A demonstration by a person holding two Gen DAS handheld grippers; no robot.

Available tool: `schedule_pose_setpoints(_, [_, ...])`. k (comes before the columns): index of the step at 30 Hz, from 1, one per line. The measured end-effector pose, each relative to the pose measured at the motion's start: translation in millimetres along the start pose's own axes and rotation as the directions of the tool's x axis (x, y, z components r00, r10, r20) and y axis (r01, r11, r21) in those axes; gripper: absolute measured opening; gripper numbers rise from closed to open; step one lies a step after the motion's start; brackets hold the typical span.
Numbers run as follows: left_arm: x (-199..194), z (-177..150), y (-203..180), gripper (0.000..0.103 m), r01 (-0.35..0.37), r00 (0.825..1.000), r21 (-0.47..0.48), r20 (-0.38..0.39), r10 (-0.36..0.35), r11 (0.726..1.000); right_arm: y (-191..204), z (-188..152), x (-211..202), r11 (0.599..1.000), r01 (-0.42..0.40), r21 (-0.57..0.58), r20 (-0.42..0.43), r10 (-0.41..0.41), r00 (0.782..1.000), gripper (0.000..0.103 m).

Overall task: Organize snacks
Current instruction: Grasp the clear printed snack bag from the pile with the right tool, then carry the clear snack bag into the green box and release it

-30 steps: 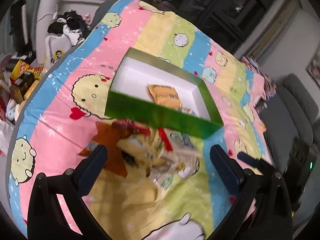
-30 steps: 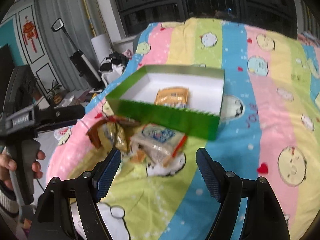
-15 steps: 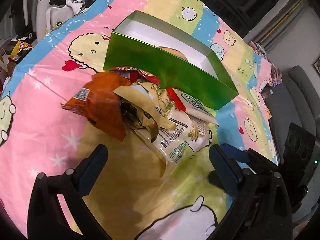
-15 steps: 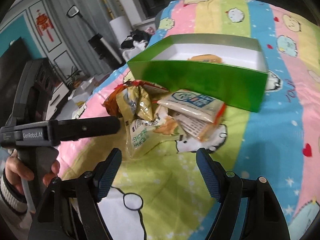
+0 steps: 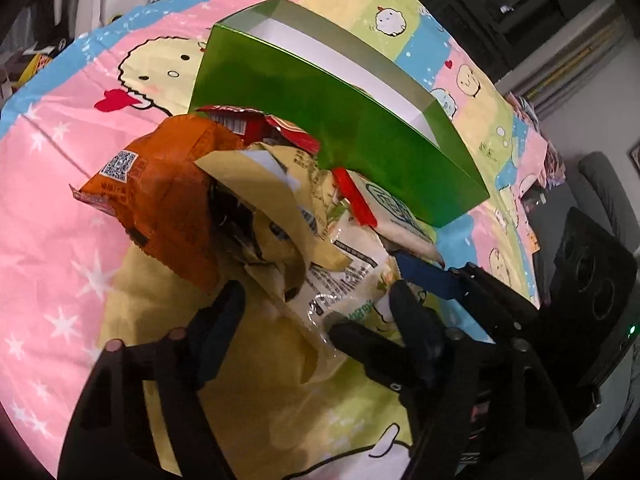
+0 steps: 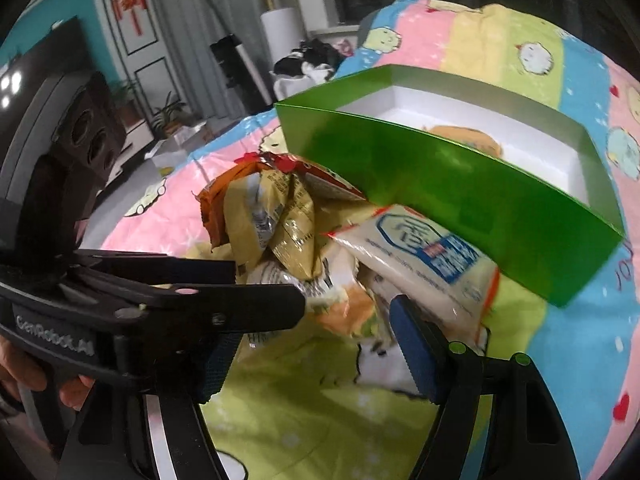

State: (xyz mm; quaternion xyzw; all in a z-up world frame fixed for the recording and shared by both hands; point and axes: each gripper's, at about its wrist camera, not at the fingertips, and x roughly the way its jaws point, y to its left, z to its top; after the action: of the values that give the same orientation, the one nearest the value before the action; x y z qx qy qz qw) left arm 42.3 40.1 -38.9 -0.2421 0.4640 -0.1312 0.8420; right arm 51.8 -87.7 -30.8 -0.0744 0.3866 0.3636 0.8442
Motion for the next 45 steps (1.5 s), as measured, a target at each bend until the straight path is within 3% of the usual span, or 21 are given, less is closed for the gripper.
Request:
schedule_pose_setpoints(4, [3.7, 0.1, 2.6, 0.061, 0.003, 1.000, -0.002, -0.026, -0.003, 1.000, 4.2, 1.8, 7.9, 0.999, -0.033, -0.018, -0.027, 0.032, 0.999, 0.057])
schedule_pose_setpoints(13, [2.9, -7.2, 5.9, 0.037, 0.066, 0.995, 0.004, -0.076, -0.066, 0.998, 4.1, -14.2, -1.0, 0.996, -0.074, 0.043, -0.046, 0.076, 0.996, 0.042])
schedule_pose_setpoints(16, [1.3, -10.1, 5.6, 0.035, 0.096, 0.991, -0.003, -0.089, -0.096, 0.995, 7.8, -21.6, -8.7, 0.996, -0.066, 0.051, -0.024, 0.068, 0.997, 0.036])
schedule_pose_setpoints(22, [-12.4, -18.0, -10.2, 0.034, 0.084, 0.994, 0.069, -0.074, -0.079, 0.994, 14.8, -28.9, -24.1, 0.994, -0.064, 0.092, 0.012, 0.063, 0.998, 0.033])
schedule_pose_setpoints(28, [-35.9, -12.6, -30.2, 0.034, 0.094, 0.996, 0.138, -0.012, -0.094, 0.986, 23.6, -21.0, -51.3, 0.997, -0.037, 0.073, 0.084, 0.031, 0.996, 0.033])
schedule_pose_setpoints(35, [-49.6, 17.8, -55.1, 0.034, 0.105, 0.991, 0.219, 0.054, -0.119, 0.970, 18.8, 7.8, -75.6, 1.000, 0.018, 0.024, 0.180, -0.022, 0.983, 0.033])
schedule_pose_setpoints(45, [-25.5, 99.3, -71.1, 0.034, 0.117, 0.985, 0.261, 0.090, -0.144, 0.958, -25.3, 61.8, -69.6, 0.996, 0.085, 0.030, 0.280, -0.090, 0.956, 0.033])
